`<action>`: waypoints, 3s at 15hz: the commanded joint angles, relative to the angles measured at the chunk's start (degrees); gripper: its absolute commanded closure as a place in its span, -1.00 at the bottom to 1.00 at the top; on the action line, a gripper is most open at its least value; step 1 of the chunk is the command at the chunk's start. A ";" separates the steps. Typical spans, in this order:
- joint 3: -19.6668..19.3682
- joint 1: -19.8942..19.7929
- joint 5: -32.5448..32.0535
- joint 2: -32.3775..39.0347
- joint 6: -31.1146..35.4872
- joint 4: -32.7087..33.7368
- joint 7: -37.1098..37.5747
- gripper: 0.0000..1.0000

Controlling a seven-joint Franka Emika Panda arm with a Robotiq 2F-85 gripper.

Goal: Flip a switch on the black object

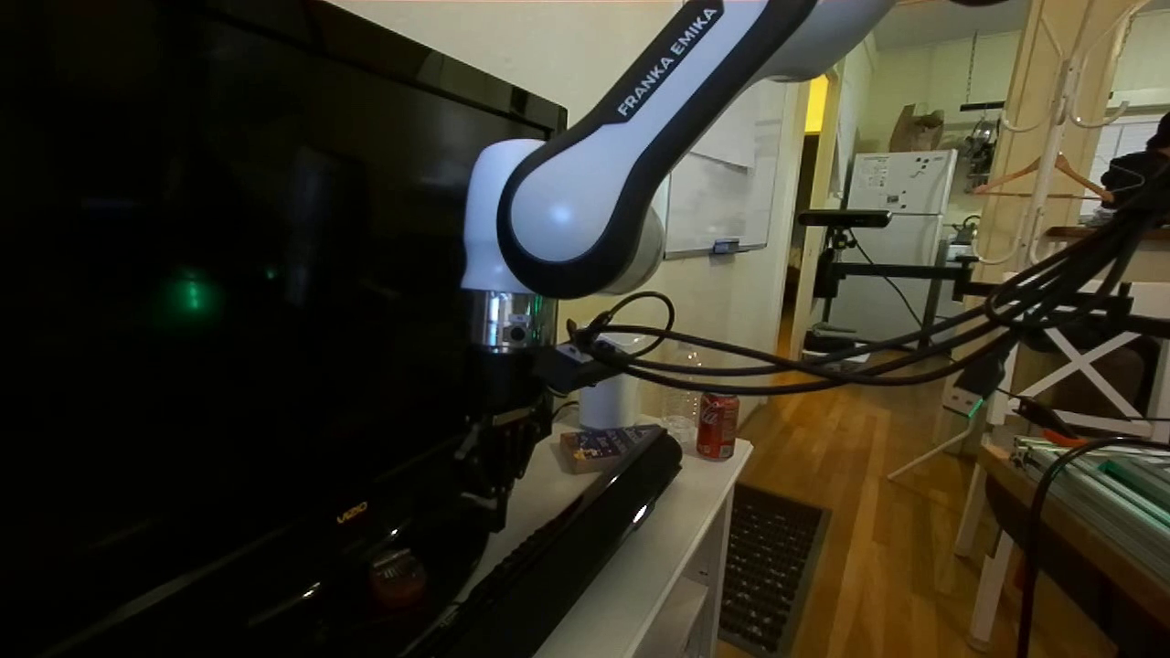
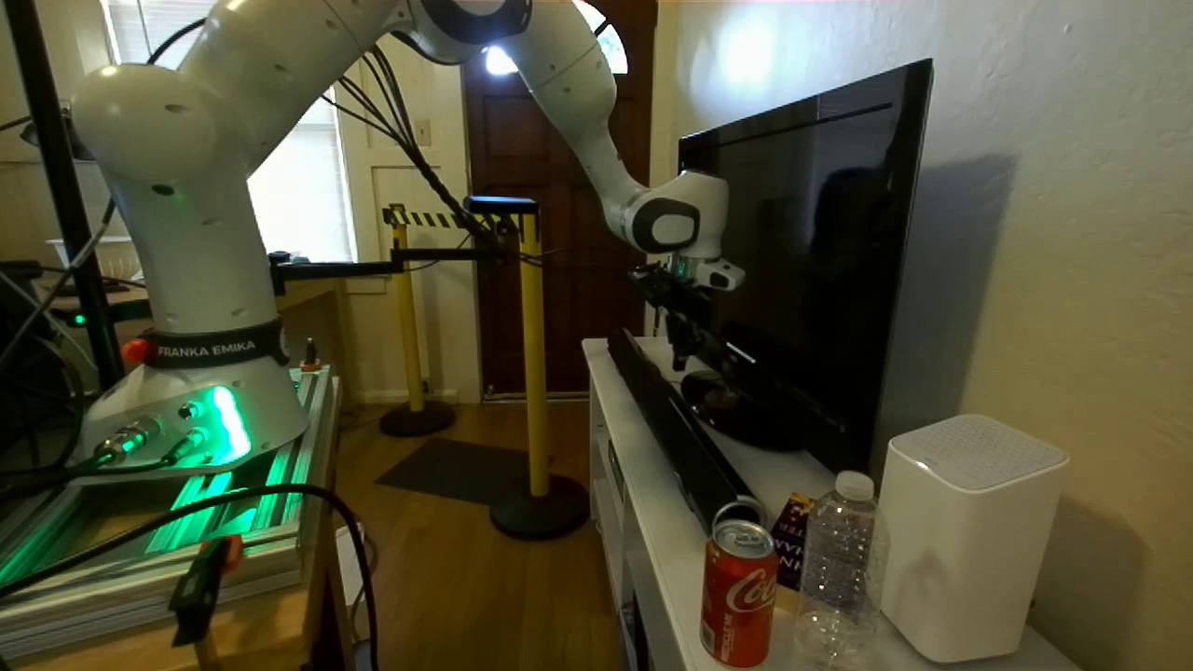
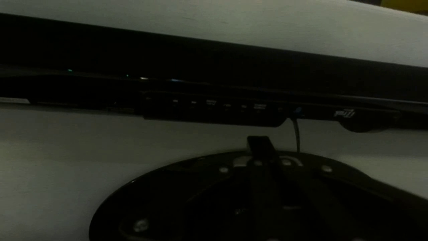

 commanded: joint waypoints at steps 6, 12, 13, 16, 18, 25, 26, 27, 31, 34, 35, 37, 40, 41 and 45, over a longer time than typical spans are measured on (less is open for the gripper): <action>0.43 -0.43 0.42 1.95 -1.79 2.17 0.10 1.00; 0.82 -0.86 0.62 5.21 -1.92 4.33 -0.34 1.00; 0.92 -0.91 0.63 5.85 -1.96 4.81 -0.45 1.00; 1.06 -1.02 0.68 6.92 -3.02 6.28 -0.55 1.00; 0.71 -0.79 0.44 6.78 -3.71 6.63 -0.20 1.00; -0.91 0.53 -0.46 1.06 -3.31 2.17 1.82 1.00; -1.04 0.73 -0.54 0.19 -3.39 1.59 2.04 1.00; -0.90 0.83 -0.45 -0.98 -3.59 0.73 2.14 1.00; -1.34 2.47 -0.89 -6.98 -6.85 -3.14 4.52 0.37; -3.45 4.98 -3.08 -12.52 -12.13 -6.52 9.75 -0.04; -3.98 5.63 -3.75 -14.06 -13.96 -7.40 11.20 -0.20; -5.07 6.94 -5.47 -17.18 -17.38 -9.43 14.79 -0.48; -5.72 8.10 -8.50 -21.13 -20.03 -12.51 18.58 -0.89; -5.87 8.29 -9.57 -22.33 -20.64 -13.46 19.56 -1.00; -4.61 6.85 -9.59 -21.38 -20.29 -12.13 18.68 -1.00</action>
